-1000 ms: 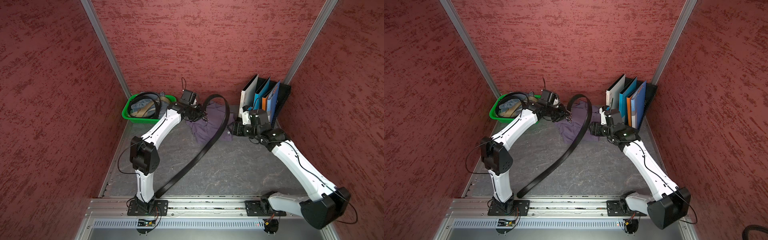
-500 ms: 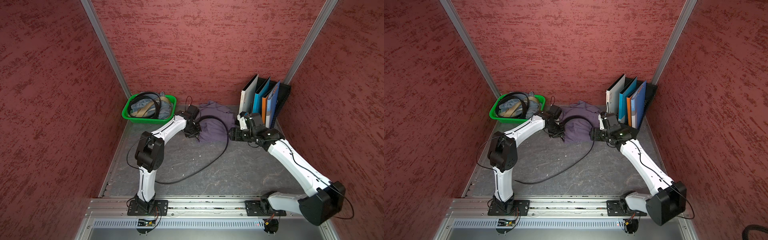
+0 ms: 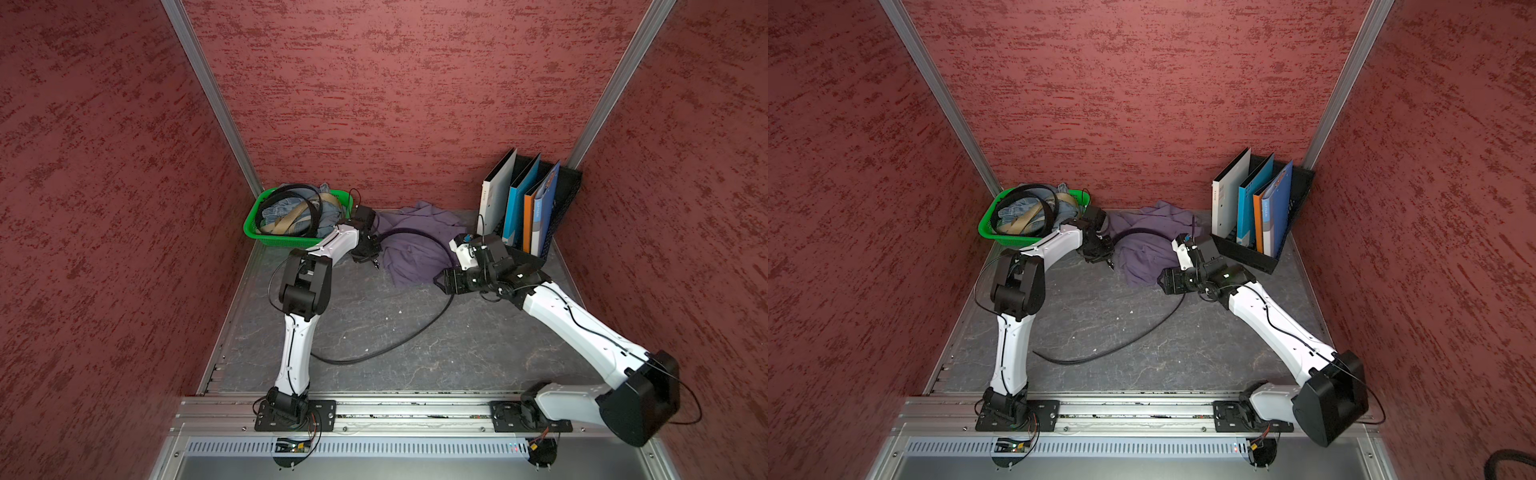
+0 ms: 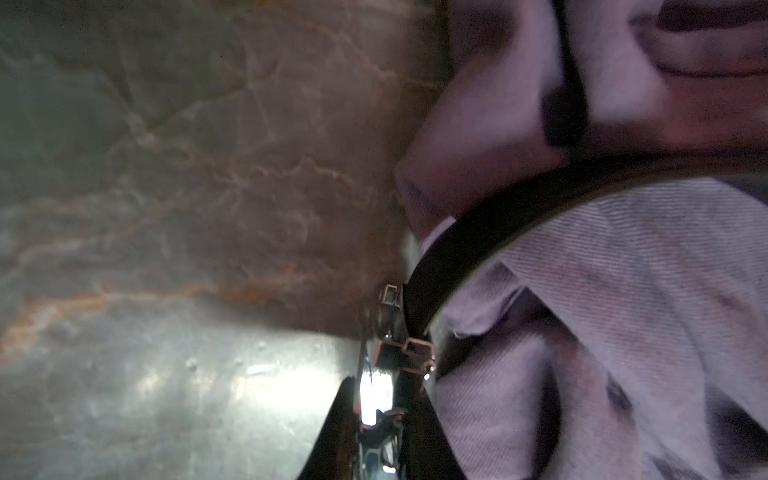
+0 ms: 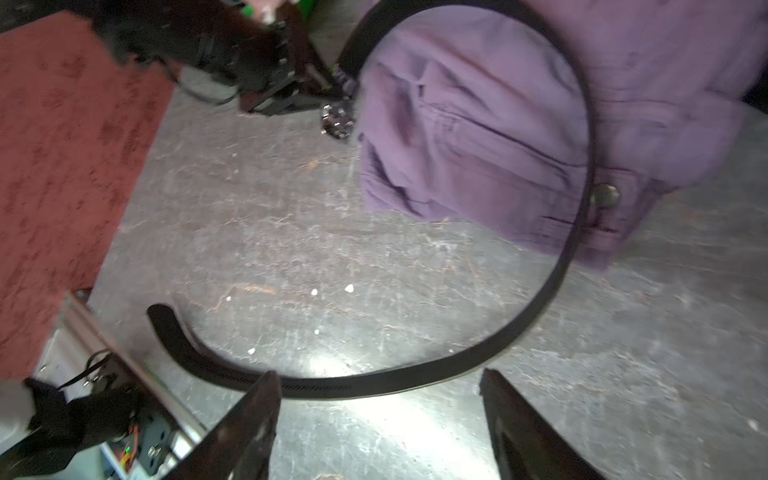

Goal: Remove the belt from the trousers
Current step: Place the belt at the center of the board.

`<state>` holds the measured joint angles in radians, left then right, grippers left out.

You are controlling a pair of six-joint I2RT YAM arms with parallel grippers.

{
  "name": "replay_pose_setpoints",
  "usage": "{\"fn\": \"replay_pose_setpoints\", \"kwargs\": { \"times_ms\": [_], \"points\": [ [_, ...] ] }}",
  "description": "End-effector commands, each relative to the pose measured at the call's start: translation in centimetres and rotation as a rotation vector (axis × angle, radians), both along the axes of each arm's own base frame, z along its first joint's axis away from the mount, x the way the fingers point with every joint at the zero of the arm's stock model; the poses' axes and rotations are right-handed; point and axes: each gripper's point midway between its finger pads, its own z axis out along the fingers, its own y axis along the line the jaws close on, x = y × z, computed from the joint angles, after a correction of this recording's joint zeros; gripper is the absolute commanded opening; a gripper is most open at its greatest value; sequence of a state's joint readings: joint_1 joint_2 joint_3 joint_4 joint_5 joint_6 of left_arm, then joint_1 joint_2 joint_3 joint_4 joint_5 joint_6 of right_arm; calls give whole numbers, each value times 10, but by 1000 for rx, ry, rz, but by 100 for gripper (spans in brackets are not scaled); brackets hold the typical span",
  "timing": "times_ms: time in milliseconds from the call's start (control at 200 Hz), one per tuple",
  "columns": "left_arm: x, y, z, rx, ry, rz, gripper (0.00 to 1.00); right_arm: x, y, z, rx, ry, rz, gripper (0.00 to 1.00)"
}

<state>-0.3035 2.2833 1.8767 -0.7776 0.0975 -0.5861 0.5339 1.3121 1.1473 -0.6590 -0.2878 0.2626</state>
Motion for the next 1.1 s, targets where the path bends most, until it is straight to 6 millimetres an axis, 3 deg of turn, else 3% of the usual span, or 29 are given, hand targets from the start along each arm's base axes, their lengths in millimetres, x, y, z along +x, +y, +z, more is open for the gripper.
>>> {"fn": "replay_pose_setpoints", "kwargs": {
  "times_ms": [0, 60, 165, 286, 356, 376, 401, 531, 621, 721, 867, 942, 1022, 1092],
  "points": [
    [-3, -1, -2, 48, 20, -13, 20, -51, 36, -3, 42, 134, 255, 75],
    [-6, -5, 16, 57, -17, -14, 28, -77, 50, -18, 1, 211, 350, 73],
    [-10, -10, 71, 6, -167, 2, 35, -125, 74, -56, -90, 369, 504, 68],
    [-13, -6, 134, -113, -341, 13, 60, -169, 102, -81, -126, 493, 653, 68],
    [-19, 3, 164, -159, -413, 37, 72, -183, 113, -93, -143, 533, 711, 70],
    [-21, 6, 173, -172, -439, 45, 82, -186, 116, -95, -140, 548, 726, 70],
    [-24, 11, 184, -186, -469, 56, 87, -189, 120, -98, -138, 561, 741, 69],
    [-53, 57, 242, -186, -594, 178, 87, -189, 135, -112, -114, 602, 778, 69],
    [-83, 89, 288, -106, -681, 247, 87, -179, 149, -122, -86, 604, 785, 70],
    [-112, 111, 323, -60, -712, 279, 87, -155, 166, -136, -61, 602, 759, 72],
    [-143, 127, 349, -32, -728, 269, 93, -128, 194, -158, -38, 629, 745, 71],
    [-157, 136, 357, -21, -729, 272, 95, -114, 199, -172, -61, 627, 711, 71],
    [-170, 143, 361, -7, -745, 258, 100, -77, 196, -187, -107, 580, 582, 73],
    [-181, 150, 356, 4, -747, 254, 100, -26, 181, -197, -150, 502, 378, 74]
  ]
}}
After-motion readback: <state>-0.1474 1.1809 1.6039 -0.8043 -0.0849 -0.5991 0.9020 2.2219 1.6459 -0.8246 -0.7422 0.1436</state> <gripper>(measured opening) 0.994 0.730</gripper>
